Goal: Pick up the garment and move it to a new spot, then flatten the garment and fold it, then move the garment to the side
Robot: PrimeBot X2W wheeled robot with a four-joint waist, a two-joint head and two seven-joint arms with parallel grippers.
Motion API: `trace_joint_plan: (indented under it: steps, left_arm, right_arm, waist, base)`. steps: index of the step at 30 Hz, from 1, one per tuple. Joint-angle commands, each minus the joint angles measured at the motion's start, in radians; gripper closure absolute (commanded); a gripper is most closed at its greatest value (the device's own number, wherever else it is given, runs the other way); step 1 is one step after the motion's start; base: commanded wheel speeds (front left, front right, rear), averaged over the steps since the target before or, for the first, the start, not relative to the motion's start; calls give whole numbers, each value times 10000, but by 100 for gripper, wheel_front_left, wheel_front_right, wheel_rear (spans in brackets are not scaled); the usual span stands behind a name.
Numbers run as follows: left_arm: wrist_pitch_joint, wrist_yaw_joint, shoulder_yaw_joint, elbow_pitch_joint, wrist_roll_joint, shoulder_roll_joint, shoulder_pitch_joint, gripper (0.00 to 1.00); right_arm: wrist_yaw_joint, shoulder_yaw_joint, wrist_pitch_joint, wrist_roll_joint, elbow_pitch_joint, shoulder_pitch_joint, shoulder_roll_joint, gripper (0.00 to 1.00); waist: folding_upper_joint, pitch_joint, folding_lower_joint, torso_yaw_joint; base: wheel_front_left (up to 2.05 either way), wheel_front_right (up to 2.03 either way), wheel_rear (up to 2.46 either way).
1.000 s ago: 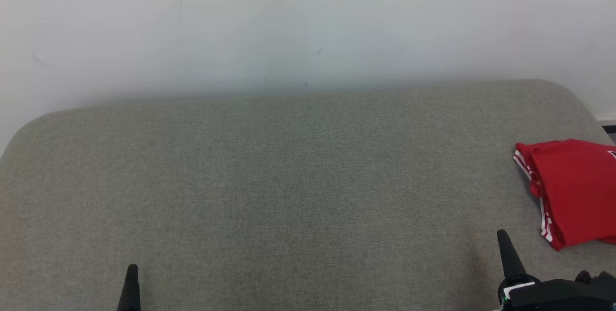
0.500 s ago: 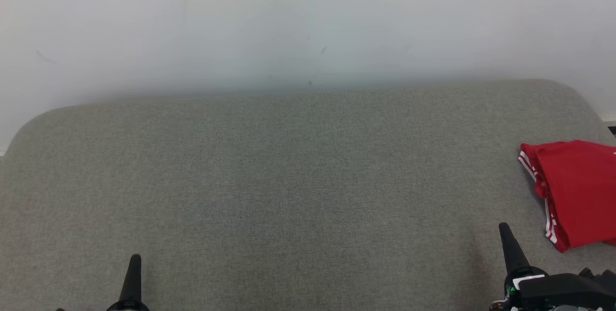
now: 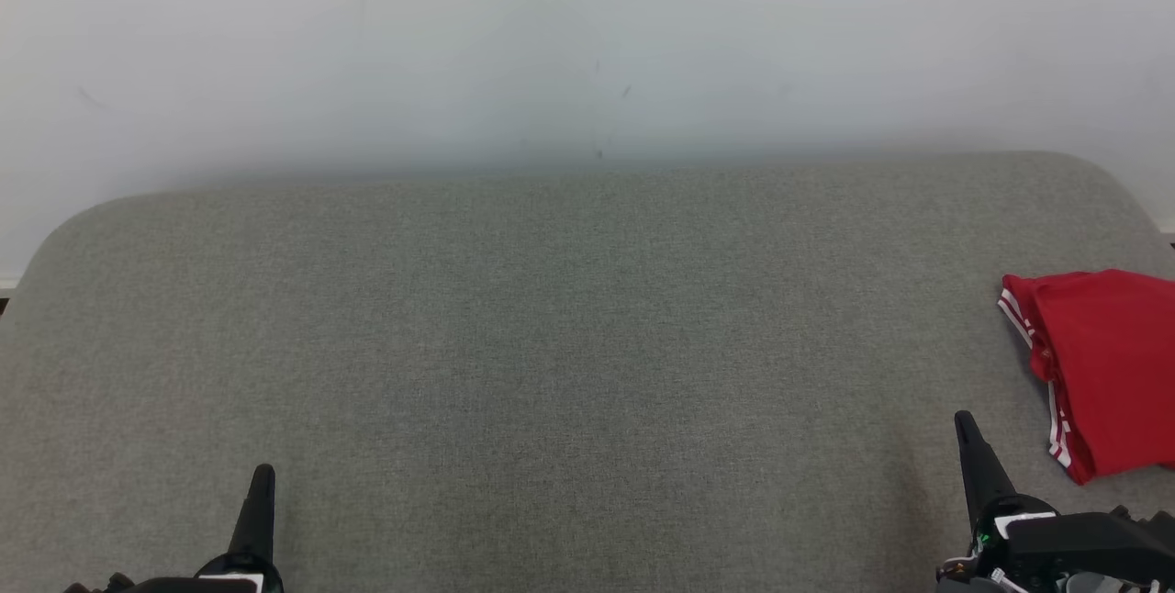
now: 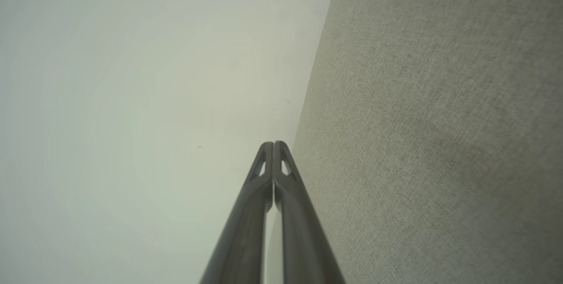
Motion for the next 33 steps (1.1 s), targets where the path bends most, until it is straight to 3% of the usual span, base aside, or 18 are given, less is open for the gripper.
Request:
trace_joint_plan:
  steps: [1, 25, 33]
  left_arm:
    - [66, -78, 6, -11, -205, 49, -174, 100]
    - [533, -166, -5, 59, -1974, 58, -556, 100]
    - [523, -160, -6, 59, -1974, 57, -557, 100]
  right_arm:
    - [-16, -50, 40, 187, -69, -111, 28, 100]
    - [-21, -299, 468, 1903, -170, -306, 127, 100]
    - [-21, -292, 475, 1869, -162, -294, 124, 100]
  waist:
    - [-1, 6, -1, 11]
    - [-1, 97, -1, 205]
    - [-1, 99, -1, 209]
  base:
    - [0, 0, 0]
    - [0, 0, 0]
    - [0, 0, 0]
